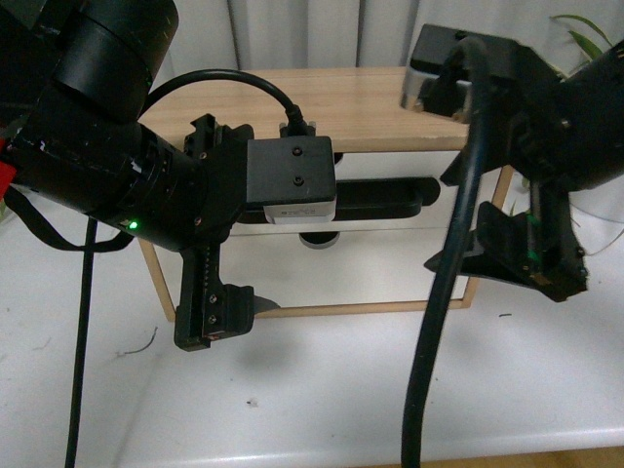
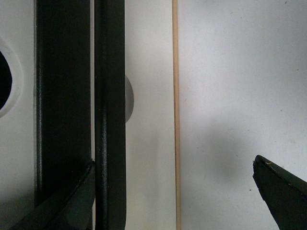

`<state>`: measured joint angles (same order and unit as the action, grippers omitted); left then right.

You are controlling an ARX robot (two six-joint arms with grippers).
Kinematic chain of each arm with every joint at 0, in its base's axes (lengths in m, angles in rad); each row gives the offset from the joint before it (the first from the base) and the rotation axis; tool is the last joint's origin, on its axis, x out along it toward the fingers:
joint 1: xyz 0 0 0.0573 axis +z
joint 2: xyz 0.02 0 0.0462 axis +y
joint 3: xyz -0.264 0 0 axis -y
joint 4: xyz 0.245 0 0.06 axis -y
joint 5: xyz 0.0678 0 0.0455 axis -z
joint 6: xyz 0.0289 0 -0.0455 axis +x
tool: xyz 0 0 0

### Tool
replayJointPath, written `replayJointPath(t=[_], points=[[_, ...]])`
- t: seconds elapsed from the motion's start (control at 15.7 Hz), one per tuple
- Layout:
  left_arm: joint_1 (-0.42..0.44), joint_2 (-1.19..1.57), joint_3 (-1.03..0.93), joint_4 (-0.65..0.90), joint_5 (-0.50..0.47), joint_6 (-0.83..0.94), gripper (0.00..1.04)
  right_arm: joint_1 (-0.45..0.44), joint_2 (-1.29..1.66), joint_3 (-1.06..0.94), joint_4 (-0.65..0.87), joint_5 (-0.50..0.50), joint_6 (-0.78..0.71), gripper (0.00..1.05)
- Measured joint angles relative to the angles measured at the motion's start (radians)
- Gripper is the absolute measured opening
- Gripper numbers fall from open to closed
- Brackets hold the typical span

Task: Pull drawer

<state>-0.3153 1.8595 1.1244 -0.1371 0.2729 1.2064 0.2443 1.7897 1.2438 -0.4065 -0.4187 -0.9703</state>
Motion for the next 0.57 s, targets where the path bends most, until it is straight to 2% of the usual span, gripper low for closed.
replayJointPath(t=[0.19, 0.38, 0.57], points=[[0.006, 0.000, 0.015, -0.034, 0.028, -0.002, 0.98, 0.019, 0.107, 0.126, -0.039, -0.016, -0.051, 0.98], [0.008, 0.002, 0.018, -0.037, 0.027, -0.002, 0.98, 0.043, 0.140, 0.175, -0.077, -0.040, -0.085, 0.98], [0.008, 0.002, 0.018, -0.033, 0.027, -0.003, 0.98, 0.059, 0.180, 0.196, -0.108, -0.019, -0.109, 0.98]])
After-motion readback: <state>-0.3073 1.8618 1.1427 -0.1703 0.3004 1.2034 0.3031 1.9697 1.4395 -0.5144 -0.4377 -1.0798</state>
